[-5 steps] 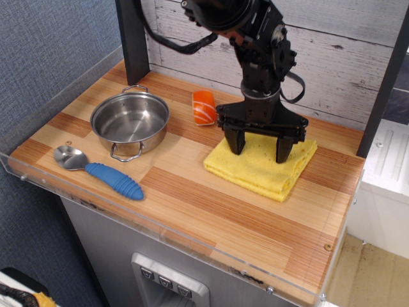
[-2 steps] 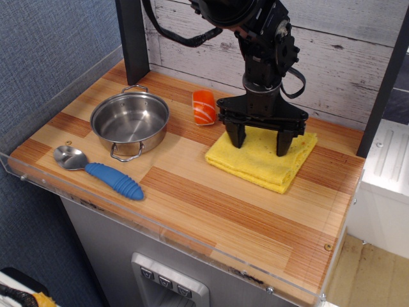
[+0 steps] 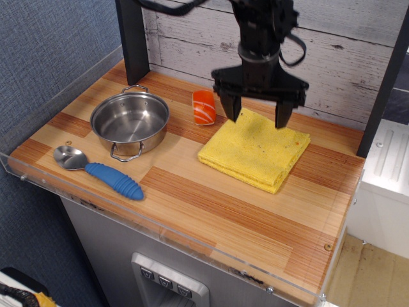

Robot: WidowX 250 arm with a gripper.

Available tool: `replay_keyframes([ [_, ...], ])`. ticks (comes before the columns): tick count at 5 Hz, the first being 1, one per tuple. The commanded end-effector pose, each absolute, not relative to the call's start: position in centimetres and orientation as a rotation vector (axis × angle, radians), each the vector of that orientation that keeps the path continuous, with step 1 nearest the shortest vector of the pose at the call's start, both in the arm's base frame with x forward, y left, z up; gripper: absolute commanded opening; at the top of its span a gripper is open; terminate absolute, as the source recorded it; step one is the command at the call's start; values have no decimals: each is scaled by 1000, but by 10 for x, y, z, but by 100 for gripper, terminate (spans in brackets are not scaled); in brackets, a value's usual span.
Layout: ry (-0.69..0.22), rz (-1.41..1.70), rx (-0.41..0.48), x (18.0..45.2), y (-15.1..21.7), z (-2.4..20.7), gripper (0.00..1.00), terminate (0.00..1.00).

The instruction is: Move the towel straight back to the wall

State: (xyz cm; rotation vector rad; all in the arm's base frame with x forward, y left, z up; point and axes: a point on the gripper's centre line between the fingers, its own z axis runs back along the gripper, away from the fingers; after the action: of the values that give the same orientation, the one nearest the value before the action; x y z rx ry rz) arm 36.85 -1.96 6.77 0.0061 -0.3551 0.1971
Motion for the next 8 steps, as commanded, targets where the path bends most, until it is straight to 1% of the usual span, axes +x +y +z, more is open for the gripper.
replay_keyframes([
  [1, -432, 240, 16, 356, -12, 120, 100, 0],
  [2, -370, 256, 46, 338, -7, 125, 100, 0],
  [3, -303, 252, 40, 310, -18, 132, 100, 0],
  [5, -289, 195, 7, 264, -70, 152, 100, 0],
  [6, -248, 156, -18, 239, -92, 157, 100, 0],
  [8, -211, 143, -80, 185, -117, 162, 100, 0],
])
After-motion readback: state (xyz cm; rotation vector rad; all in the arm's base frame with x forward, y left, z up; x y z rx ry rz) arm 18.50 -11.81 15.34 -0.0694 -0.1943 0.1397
